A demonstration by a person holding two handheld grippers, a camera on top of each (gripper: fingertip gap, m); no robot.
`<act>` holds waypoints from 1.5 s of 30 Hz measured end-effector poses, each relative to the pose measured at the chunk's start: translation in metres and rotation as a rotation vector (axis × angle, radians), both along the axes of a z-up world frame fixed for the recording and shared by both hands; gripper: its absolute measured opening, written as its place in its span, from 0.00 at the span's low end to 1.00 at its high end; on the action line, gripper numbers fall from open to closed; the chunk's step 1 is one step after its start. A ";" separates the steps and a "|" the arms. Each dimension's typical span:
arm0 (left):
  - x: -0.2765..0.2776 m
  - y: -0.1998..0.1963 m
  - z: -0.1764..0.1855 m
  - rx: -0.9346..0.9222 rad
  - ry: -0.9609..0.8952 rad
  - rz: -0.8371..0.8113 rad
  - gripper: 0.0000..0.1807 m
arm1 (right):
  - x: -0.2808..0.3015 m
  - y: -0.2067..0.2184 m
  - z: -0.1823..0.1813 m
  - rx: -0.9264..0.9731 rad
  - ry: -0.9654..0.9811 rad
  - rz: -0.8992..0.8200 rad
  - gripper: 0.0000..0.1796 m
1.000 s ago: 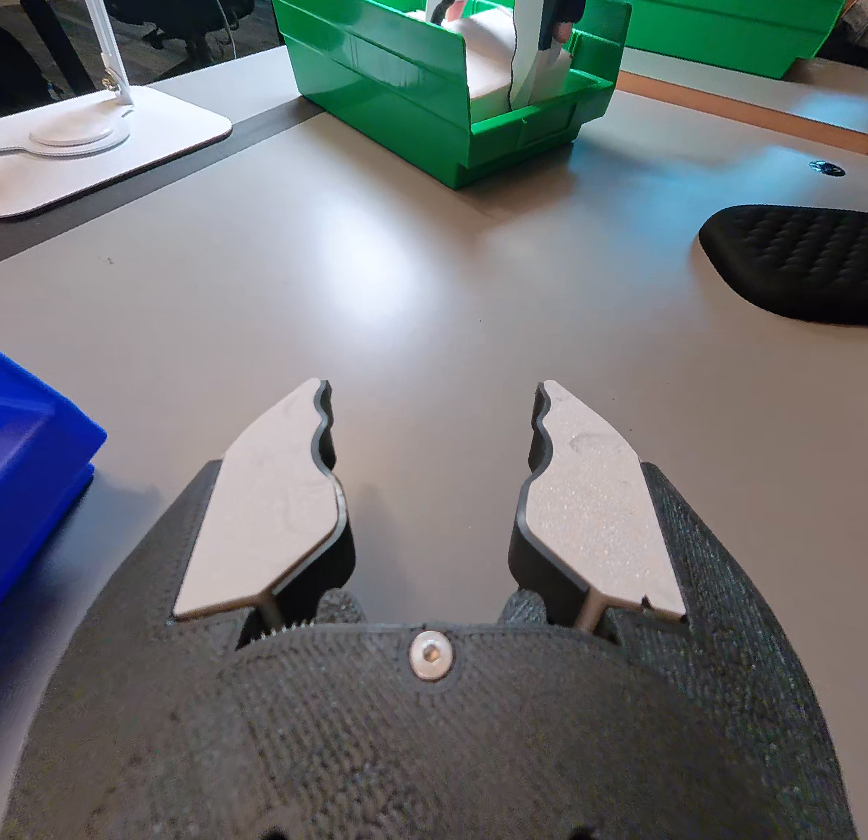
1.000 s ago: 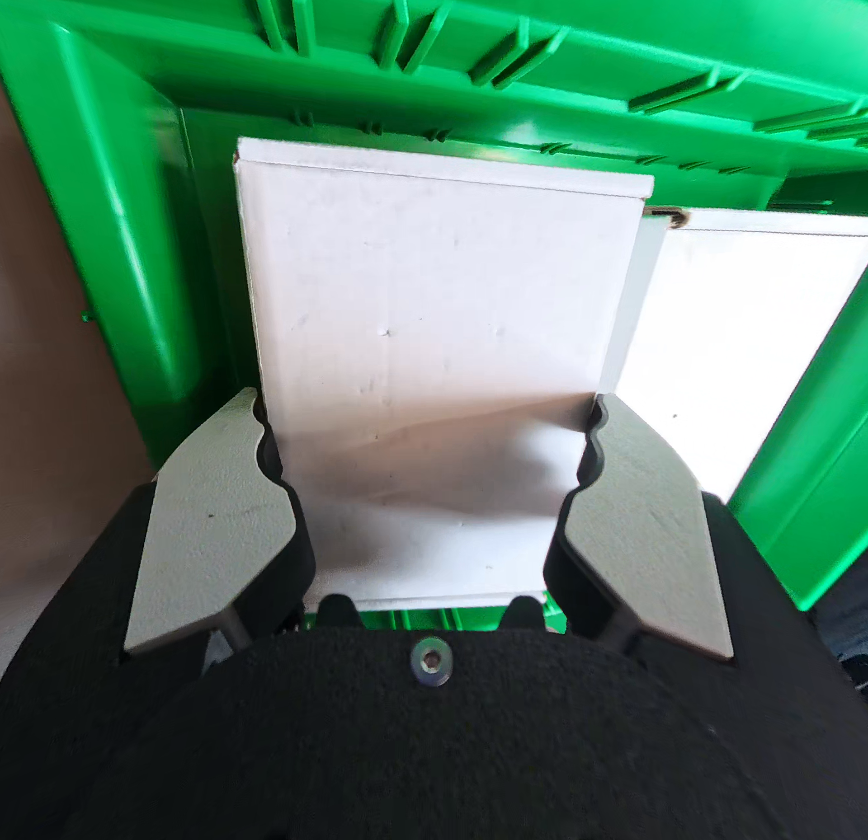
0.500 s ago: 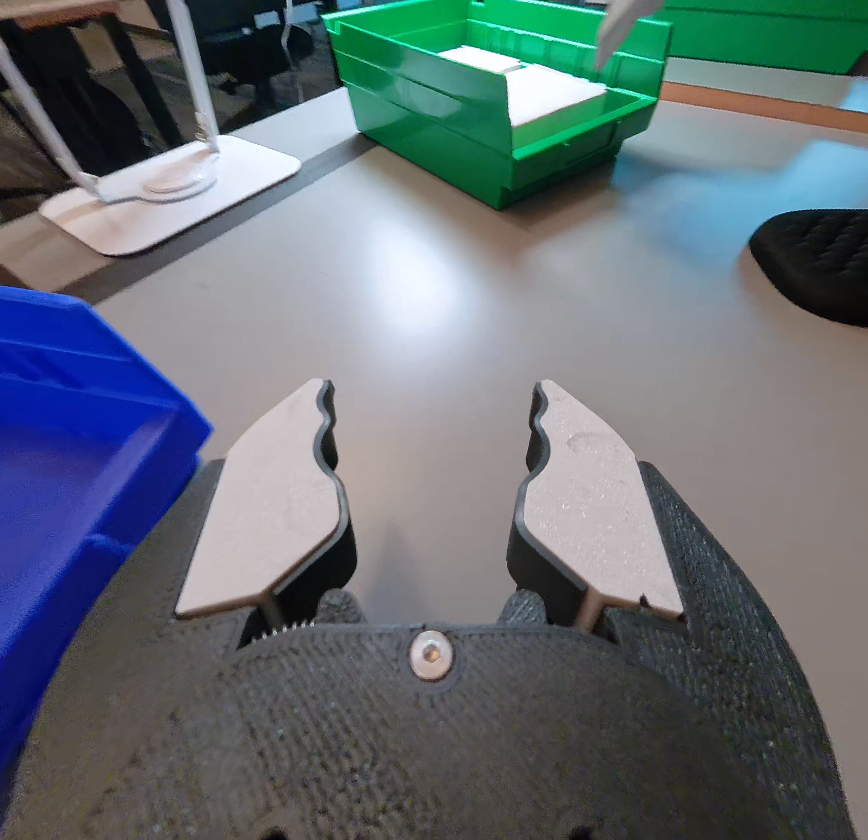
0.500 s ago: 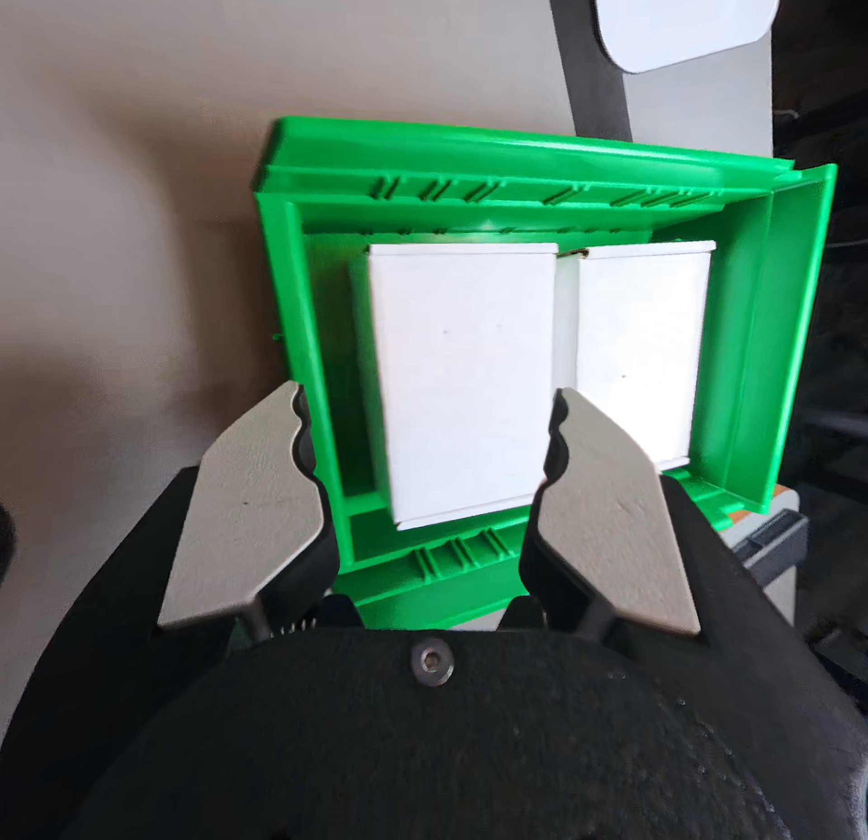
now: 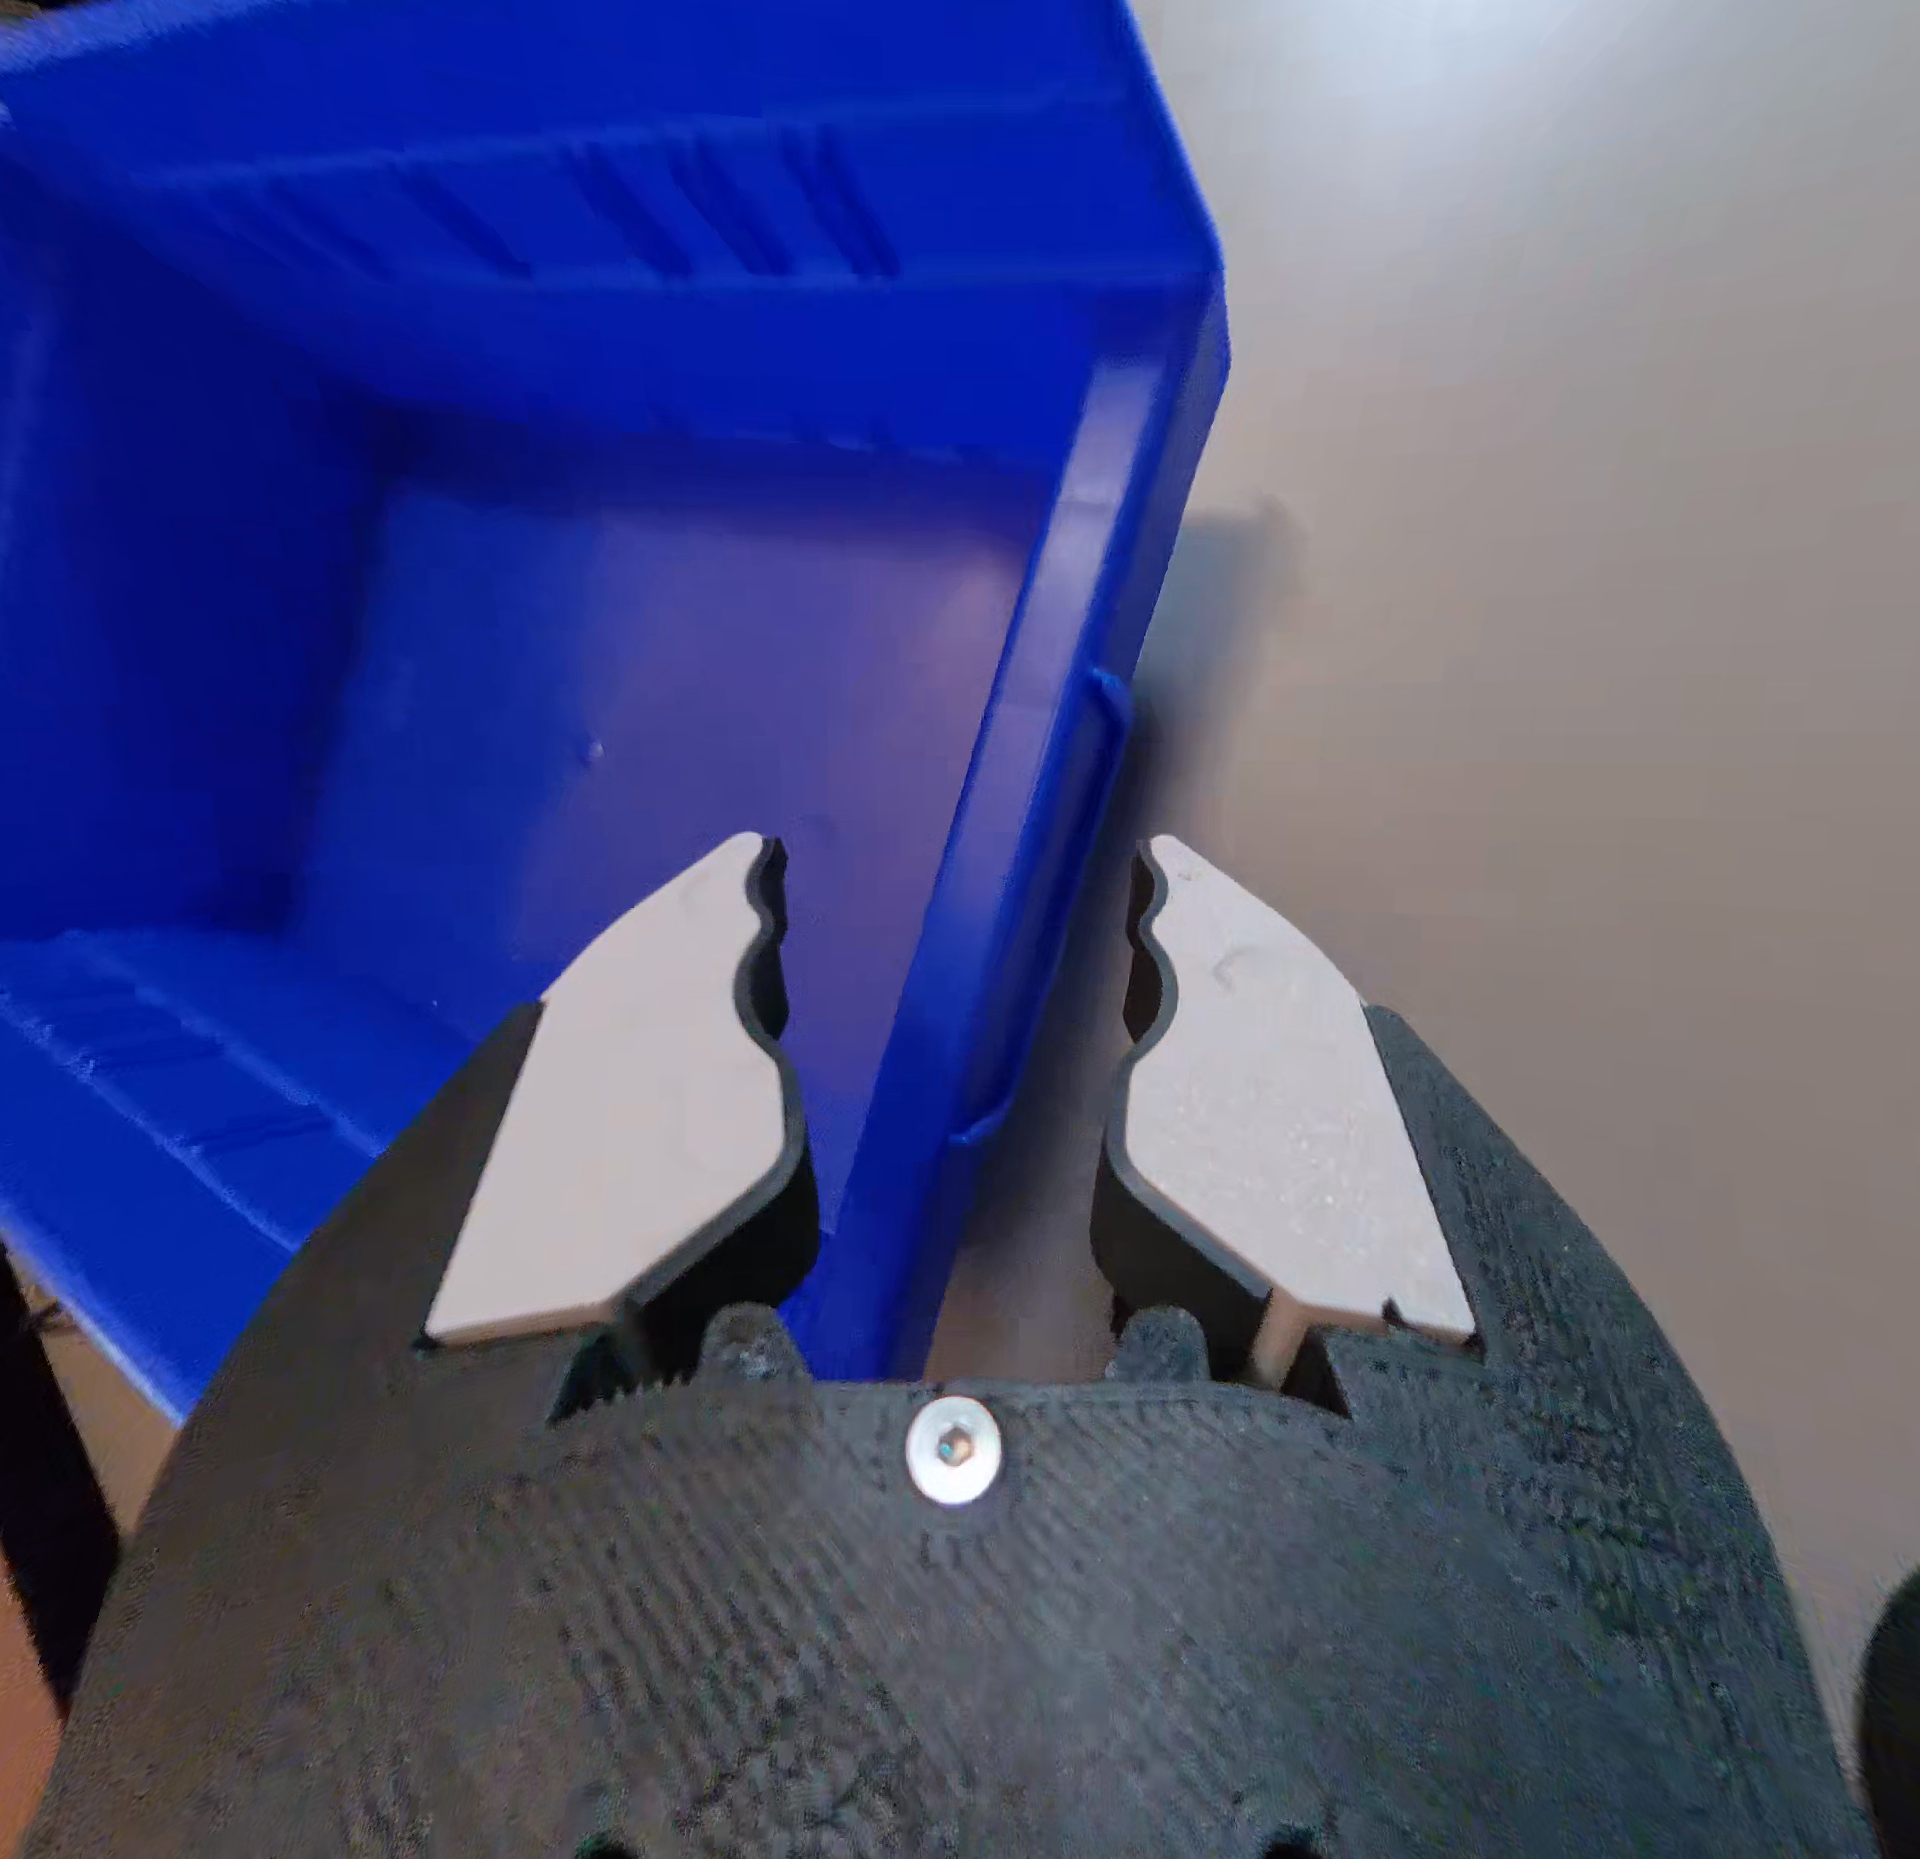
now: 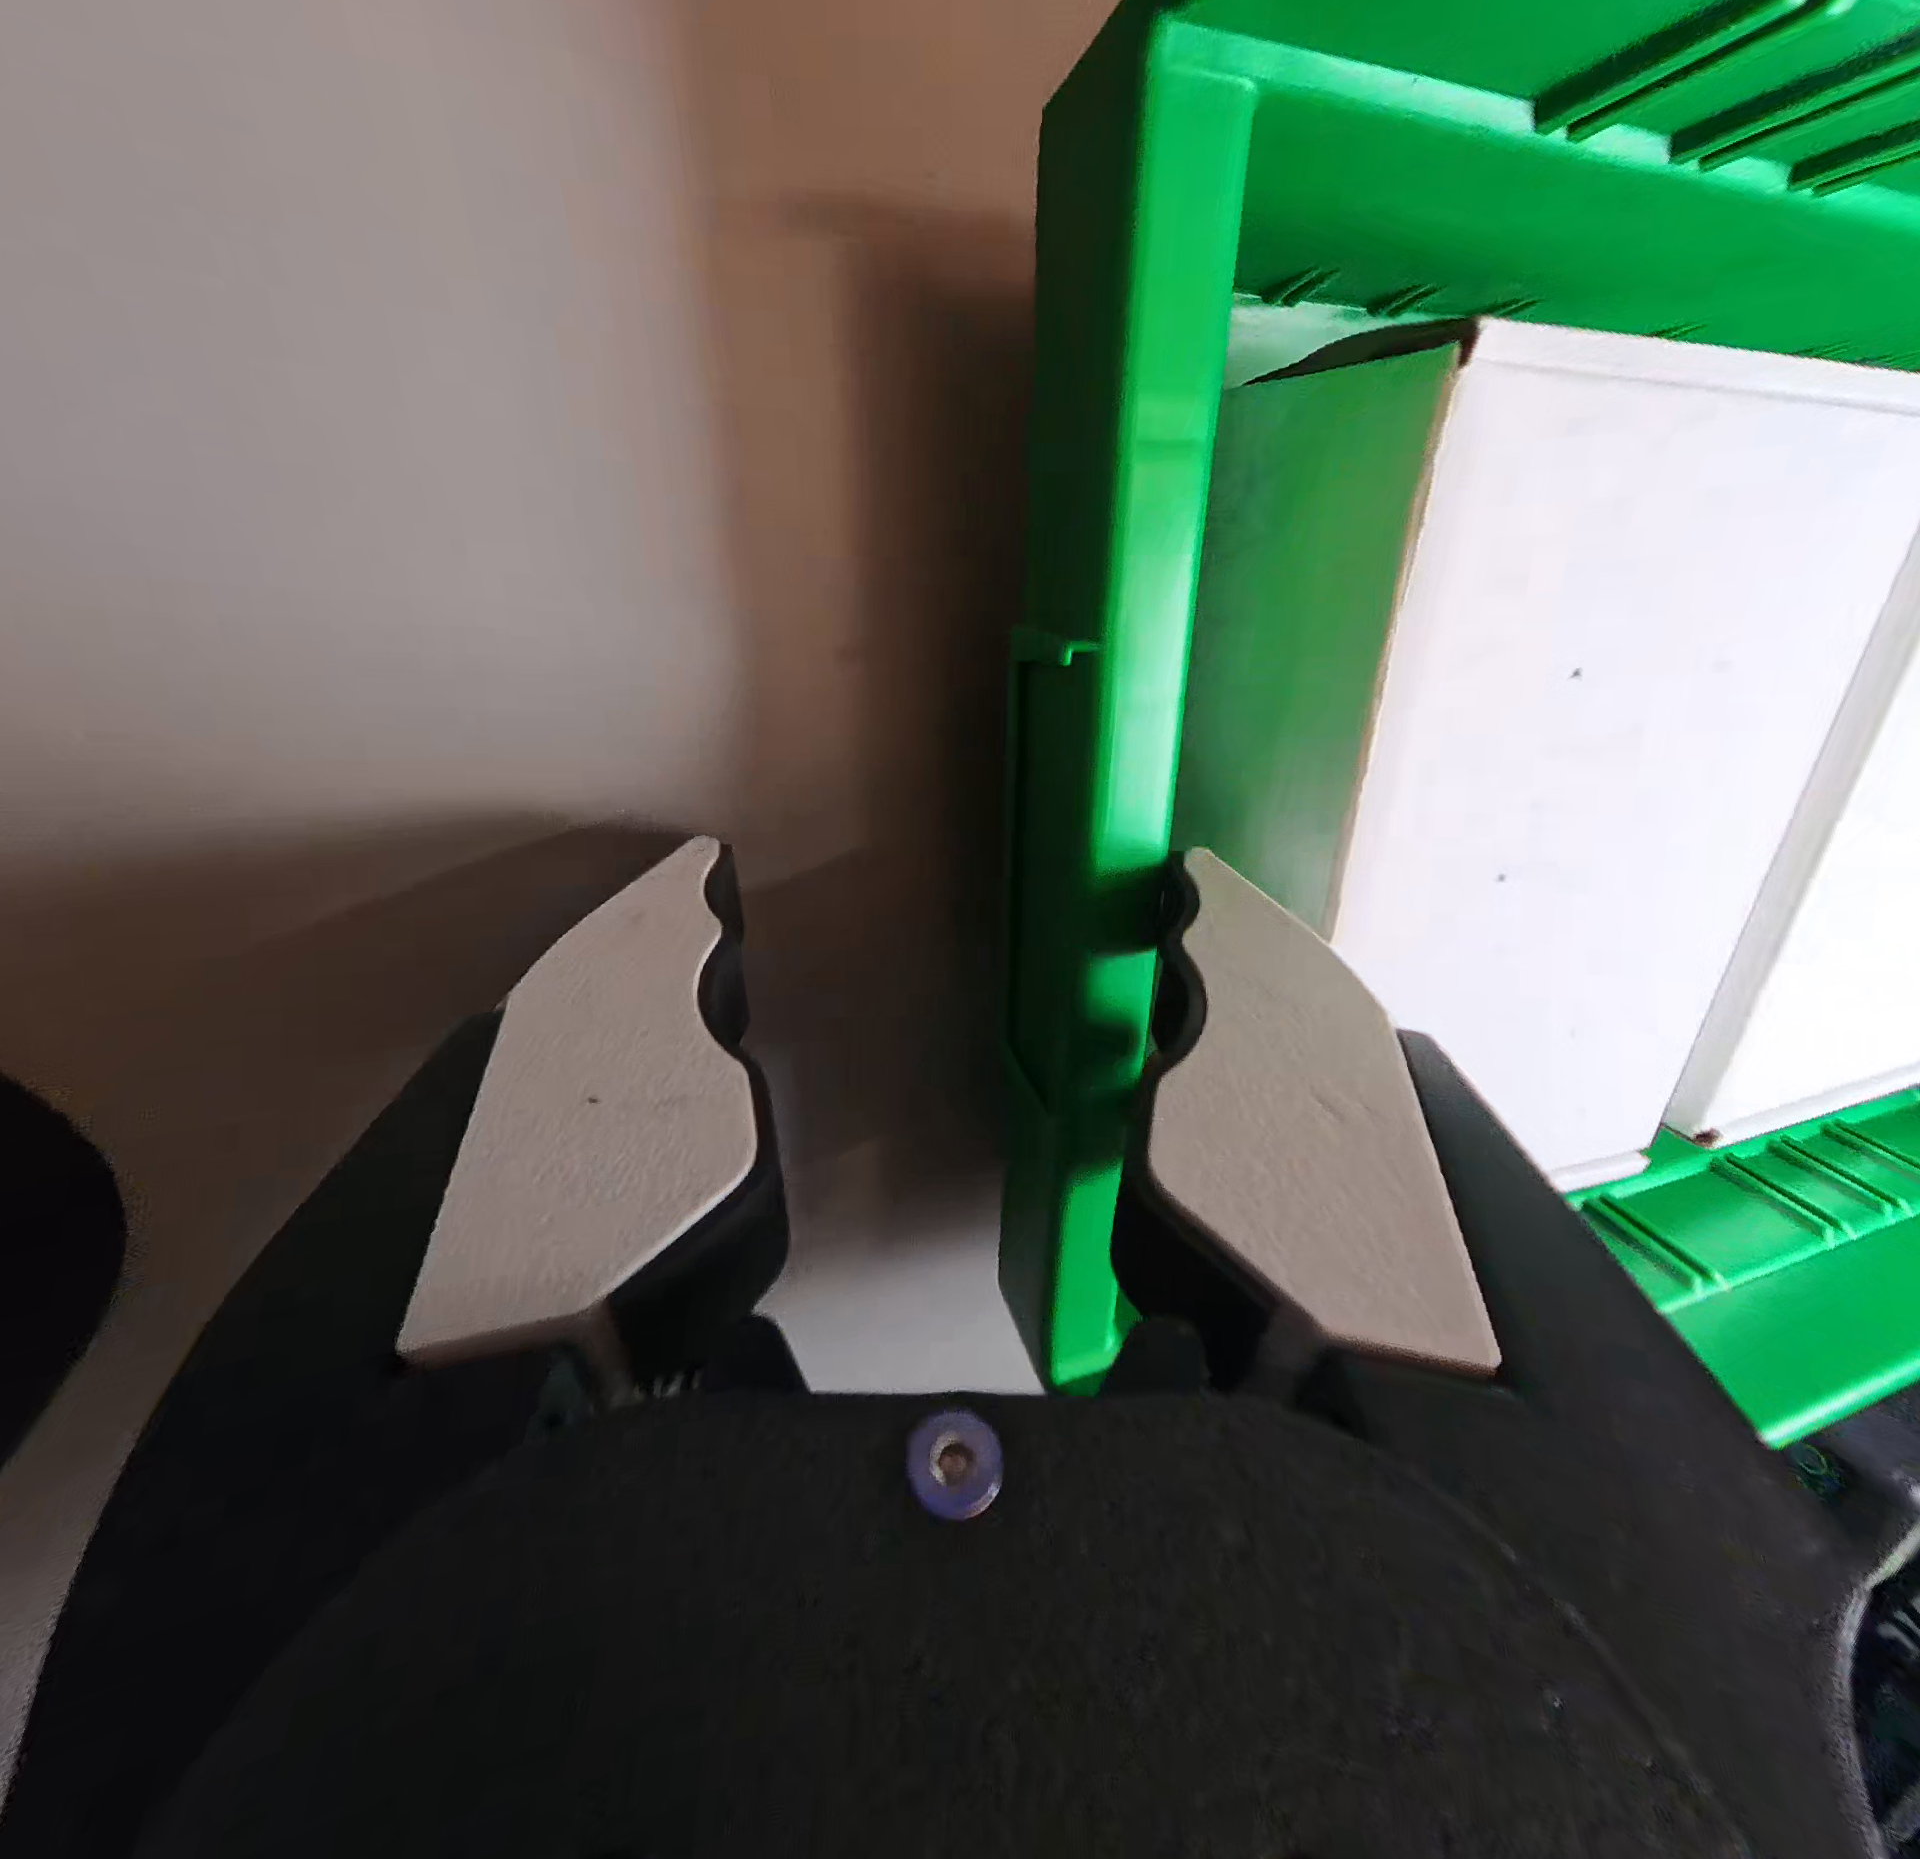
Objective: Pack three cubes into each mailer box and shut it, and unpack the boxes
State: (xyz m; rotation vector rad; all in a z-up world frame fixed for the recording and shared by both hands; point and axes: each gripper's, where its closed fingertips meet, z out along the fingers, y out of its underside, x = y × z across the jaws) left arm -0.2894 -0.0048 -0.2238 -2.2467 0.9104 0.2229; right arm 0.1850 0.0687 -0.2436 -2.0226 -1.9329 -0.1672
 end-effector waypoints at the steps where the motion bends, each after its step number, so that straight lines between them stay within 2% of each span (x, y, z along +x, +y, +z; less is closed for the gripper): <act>1: -0.003 0.003 -0.005 -0.027 0.036 -0.008 0.35 | -0.002 0.002 -0.002 0.001 -0.004 -0.003 0.42; 4: -0.006 0.008 -0.021 -0.128 0.107 -0.036 0.32 | -0.008 0.012 -0.007 0.026 -0.039 -0.004 0.33; 7: 0.004 0.010 -0.029 -0.182 0.142 -0.097 0.18 | -0.014 0.026 -0.004 0.110 -0.053 0.002 0.16; 8: 0.007 0.012 -0.030 -0.173 0.161 -0.110 0.17 | -0.017 0.027 -0.004 0.123 -0.047 0.014 0.15; 15: 0.036 0.015 -0.028 -0.109 0.227 -0.184 0.17 | -0.045 0.001 -0.004 0.156 -0.016 0.069 0.16; 25: 0.125 0.011 -0.028 -0.054 0.253 -0.419 0.17 | -0.078 -0.067 -0.003 0.222 -0.035 0.207 0.17; 31: 0.170 0.023 -0.027 -0.001 0.263 -0.554 0.17 | -0.098 -0.106 -0.002 0.271 0.019 0.275 0.17; 36: 0.180 0.033 -0.022 0.095 0.255 -0.647 0.19 | -0.110 -0.137 0.006 0.320 0.124 0.287 0.19; 38: 0.179 0.029 -0.011 0.147 0.172 -0.617 0.23 | -0.112 -0.153 0.026 0.337 0.264 0.253 0.18; 40: 0.185 0.016 0.012 0.211 0.005 -0.572 0.24 | -0.104 -0.164 0.058 0.364 0.459 0.158 0.18; 43: 0.211 -0.025 0.049 0.207 -0.383 -0.507 0.27 | -0.062 -0.161 0.106 0.459 0.748 -0.106 0.19; 45: 0.232 -0.051 0.061 0.145 -0.606 -0.457 0.28 | -0.024 -0.153 0.116 0.492 0.900 -0.332 0.23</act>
